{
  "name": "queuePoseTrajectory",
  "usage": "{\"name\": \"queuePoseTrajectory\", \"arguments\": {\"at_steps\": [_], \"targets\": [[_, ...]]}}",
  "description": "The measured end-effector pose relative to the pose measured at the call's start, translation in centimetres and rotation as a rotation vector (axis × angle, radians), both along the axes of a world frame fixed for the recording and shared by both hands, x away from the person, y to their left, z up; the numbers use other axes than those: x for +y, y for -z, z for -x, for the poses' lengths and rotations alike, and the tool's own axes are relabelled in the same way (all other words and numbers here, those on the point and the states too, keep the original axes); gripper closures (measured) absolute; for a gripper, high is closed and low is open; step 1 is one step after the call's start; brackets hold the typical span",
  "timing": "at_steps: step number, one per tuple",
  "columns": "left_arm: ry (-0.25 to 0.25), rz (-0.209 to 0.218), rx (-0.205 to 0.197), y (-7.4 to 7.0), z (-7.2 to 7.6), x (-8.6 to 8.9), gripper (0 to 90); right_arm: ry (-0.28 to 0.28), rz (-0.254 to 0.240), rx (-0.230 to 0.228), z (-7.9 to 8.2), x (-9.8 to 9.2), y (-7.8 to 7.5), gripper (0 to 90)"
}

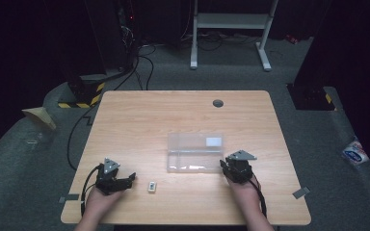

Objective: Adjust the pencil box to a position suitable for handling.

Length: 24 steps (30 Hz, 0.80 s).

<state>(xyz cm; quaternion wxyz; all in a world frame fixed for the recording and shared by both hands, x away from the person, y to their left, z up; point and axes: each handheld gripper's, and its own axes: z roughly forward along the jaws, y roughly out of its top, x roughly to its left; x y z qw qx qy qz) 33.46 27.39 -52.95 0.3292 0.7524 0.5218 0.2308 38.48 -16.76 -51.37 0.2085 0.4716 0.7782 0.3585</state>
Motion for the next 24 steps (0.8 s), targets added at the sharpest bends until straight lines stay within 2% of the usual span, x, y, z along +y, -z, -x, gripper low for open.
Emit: {"name": "queuePoseTrajectory", "arguments": {"at_steps": [4, 5, 11, 17, 19, 22, 24], "targets": [[0.0, 0.0, 0.0, 0.0, 0.0, 0.0, 15.3, -0.004, -0.013, -0.011, 0.0, 0.0, -0.3, 61.8], [0.0, 0.0, 0.0, 0.0, 0.0, 0.0, 15.3, -0.008, -0.021, -0.02, 0.1, 0.1, -0.4, 56.7], [0.0, 0.0, 0.0, 0.0, 0.0, 0.0, 15.3, -0.007, -0.012, -0.054, 0.0, 0.5, -0.9, 44.9], [-0.002, 0.0, 0.0, 0.0, 0.0, 0.0, 15.2, 0.002, -0.026, -0.068, 0.1, -0.1, -1.6, 42.6], [-0.001, 0.0, 0.001, 0.0, 0.0, 0.0, 15.0, 0.007, -0.02, -0.079, 0.2, -0.8, -1.8, 39.2], [-0.001, 0.0, 0.0, 0.0, 0.0, 0.0, 15.0, 0.016, -0.016, -0.079, 0.3, -1.3, -1.9, 37.5], [-0.002, -0.001, 0.001, 0.0, 0.0, 0.0, 15.0, 0.027, -0.032, -0.069, 0.3, -2.0, -1.9, 36.8]]}}
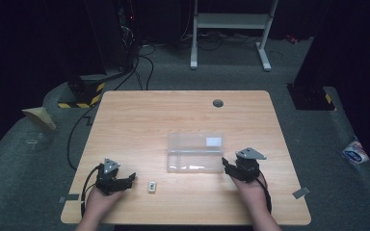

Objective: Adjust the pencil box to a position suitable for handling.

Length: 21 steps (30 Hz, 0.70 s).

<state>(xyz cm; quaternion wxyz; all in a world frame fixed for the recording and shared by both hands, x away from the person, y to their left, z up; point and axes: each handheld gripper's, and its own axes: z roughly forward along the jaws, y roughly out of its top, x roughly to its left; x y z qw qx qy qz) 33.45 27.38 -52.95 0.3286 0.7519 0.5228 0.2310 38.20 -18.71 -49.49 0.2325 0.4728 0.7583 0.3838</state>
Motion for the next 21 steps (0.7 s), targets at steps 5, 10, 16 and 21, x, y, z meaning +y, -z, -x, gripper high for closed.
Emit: {"name": "queuePoseTrajectory", "arguments": {"at_steps": [5, 10, 16, 21], "targets": [[-0.001, 0.001, 0.001, 0.0, 0.0, 0.0, 14.8, 0.036, -0.005, 0.007, 0.2, -2.2, 0.3, 35.4], [-0.001, 0.0, 0.002, 0.0, 0.0, 0.0, 14.8, 0.066, -0.007, 0.008, 0.4, -3.9, 0.7, 31.9], [-0.002, -0.002, 0.002, 0.0, 0.0, 0.0, 14.8, 0.118, 0.047, 0.064, 1.1, -6.1, 2.0, 30.7], [-0.016, -0.003, 0.002, 0.0, 0.2, -0.1, 14.1, 0.184, 0.066, 0.09, 2.0, -7.7, 2.8, 28.5]]}}
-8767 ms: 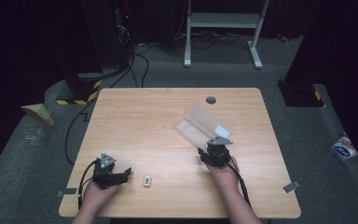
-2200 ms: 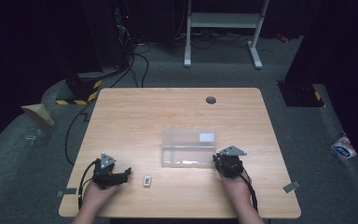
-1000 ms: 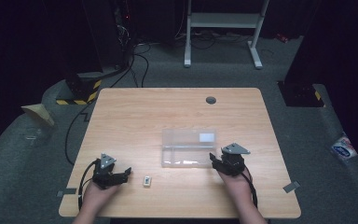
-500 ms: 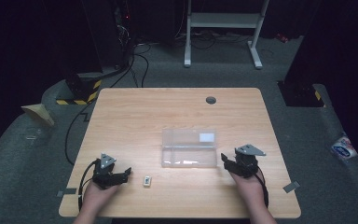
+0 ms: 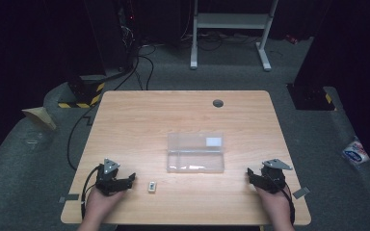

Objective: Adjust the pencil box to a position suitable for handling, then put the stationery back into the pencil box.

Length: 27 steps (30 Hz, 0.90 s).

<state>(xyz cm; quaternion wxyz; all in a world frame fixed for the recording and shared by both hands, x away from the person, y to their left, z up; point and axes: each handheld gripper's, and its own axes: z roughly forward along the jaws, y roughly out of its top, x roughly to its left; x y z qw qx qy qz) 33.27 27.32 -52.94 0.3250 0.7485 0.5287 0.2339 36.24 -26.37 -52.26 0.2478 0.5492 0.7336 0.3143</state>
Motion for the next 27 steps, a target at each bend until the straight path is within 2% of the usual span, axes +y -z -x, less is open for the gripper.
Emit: {"name": "queuePoseTrajectory", "arguments": {"at_steps": [6, 17, 19, 24, 27], "targets": [[0.008, -0.001, 0.006, 0.0, -0.1, 0.2, 12.7, 0.014, -0.003, 0.017, 0.0, -0.2, 0.1, 25.4], [0.021, -0.006, 0.012, -0.3, -0.2, 0.5, 18.3, 0.013, -0.001, 0.017, 0.0, -0.2, 0.1, 25.6], [0.023, -0.013, 0.008, -0.3, -0.2, 0.4, 18.6, 0.014, 0.0, 0.018, 0.0, -0.2, 0.1, 25.7], [0.034, 0.019, -0.027, -1.3, 0.6, -0.1, 19.2, 0.011, 0.002, 0.017, 0.0, -0.2, 0.1, 26.1], [0.05, 0.024, -0.033, -1.6, 1.0, -0.6, 19.3, 0.01, 0.002, 0.016, 0.0, -0.2, 0.1, 26.2]]}}
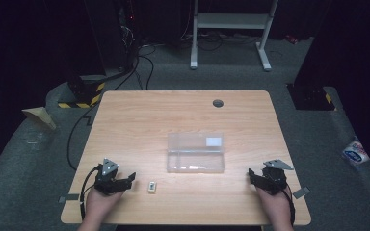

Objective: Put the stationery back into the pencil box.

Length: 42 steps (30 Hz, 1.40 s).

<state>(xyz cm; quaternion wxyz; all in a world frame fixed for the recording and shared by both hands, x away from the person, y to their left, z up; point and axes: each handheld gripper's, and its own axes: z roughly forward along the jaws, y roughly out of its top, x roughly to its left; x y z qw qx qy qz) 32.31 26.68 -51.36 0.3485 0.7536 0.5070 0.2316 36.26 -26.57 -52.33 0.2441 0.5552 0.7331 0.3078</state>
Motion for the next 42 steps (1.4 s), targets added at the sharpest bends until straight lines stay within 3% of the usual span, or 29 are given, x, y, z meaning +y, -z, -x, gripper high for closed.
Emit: {"name": "queuePoseTrajectory", "arguments": {"at_steps": [8, 16, 32, 37, 42], "targets": [[0.05, 0.011, -0.001, -0.2, 0.4, -1.9, 19.2, -0.006, 0.001, -0.003, 0.0, 0.0, 0.0, 26.3], [0.141, -0.002, 0.01, -0.3, 1.7, -4.1, 20.4, -0.004, 0.0, -0.001, 0.0, 0.0, 0.0, 26.2], [0.175, 0.021, 0.017, -0.2, 2.8, -6.2, 20.4, -0.011, -0.003, -0.001, -0.1, 0.0, 0.0, 26.0], [0.187, -0.004, 0.025, 0.0, 3.2, -7.0, 21.0, -0.012, -0.002, -0.001, -0.1, 0.0, 0.0, 26.0], [0.18, -0.01, 0.028, 0.3, 3.3, -7.2, 29.1, -0.011, -0.002, -0.001, -0.1, 0.0, 0.0, 26.0]]}}
